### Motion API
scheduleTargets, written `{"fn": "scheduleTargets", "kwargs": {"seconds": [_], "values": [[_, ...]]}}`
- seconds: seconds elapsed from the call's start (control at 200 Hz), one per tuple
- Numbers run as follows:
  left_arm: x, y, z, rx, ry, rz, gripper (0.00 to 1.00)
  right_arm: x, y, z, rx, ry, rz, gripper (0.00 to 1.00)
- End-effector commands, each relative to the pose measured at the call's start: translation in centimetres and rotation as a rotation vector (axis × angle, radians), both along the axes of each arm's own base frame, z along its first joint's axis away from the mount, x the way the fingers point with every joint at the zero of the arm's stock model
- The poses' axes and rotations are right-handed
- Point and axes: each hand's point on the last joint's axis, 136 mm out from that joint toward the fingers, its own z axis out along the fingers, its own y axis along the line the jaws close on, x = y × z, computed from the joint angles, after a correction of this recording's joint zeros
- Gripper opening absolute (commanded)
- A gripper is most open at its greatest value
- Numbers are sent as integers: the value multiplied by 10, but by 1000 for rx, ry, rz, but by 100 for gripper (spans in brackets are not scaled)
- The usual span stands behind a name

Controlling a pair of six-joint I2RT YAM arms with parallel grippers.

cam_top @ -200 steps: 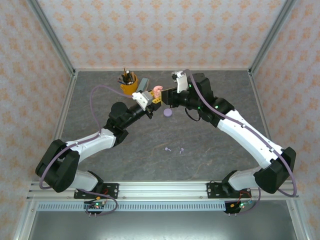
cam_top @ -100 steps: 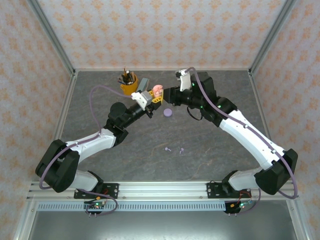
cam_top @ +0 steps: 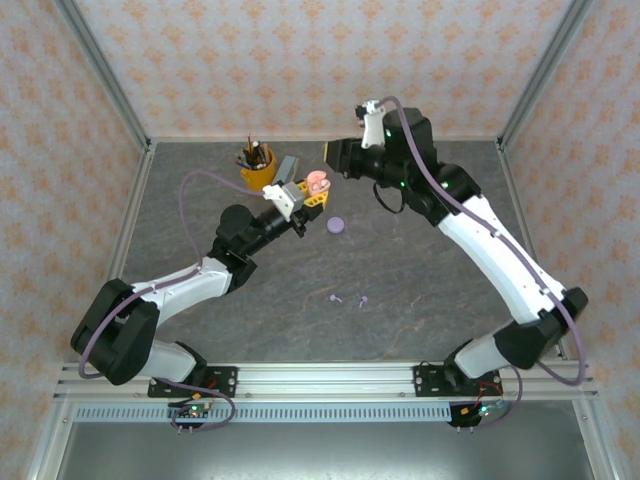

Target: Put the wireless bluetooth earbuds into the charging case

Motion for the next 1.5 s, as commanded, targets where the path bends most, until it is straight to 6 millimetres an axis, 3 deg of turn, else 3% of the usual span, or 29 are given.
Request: {"fn": "scheduleTargets", "kwargs": {"seconds": [0.0, 0.285, 0.515, 0.771, 0.961, 1.061, 1.161, 1.331, 1.496], "values": [[-8, -7, 14, -26, -43, -44, 0, 16, -5, -32, -108, 139, -67, 29], [-7, -11, 12, -28, -30, -63, 0, 29, 18, -62, -196, 308, -3, 27], [-3, -11, 9, -22, -19, -45, 0, -7, 14, -79, -271, 359, 60, 21], [4, -11, 7, -29, -7, -30, 0, -47, -19, -85, -270, 345, 11, 18], [12, -12, 2, -55, 56, -21, 0, -37, -64, -74, -210, 288, -210, 23], [26, -7, -9, -97, 151, 28, 0, -25, -91, -83, -169, 311, -333, 24], [48, 6, -46, -136, 338, 116, 0, -18, -102, -103, -141, 356, -381, 24], [81, 38, -122, -245, 691, 258, 0, -12, -96, -149, -168, 443, -382, 24], [92, 64, -188, -282, 950, 378, 0, -2, -89, -193, -211, 527, -392, 25]]}}
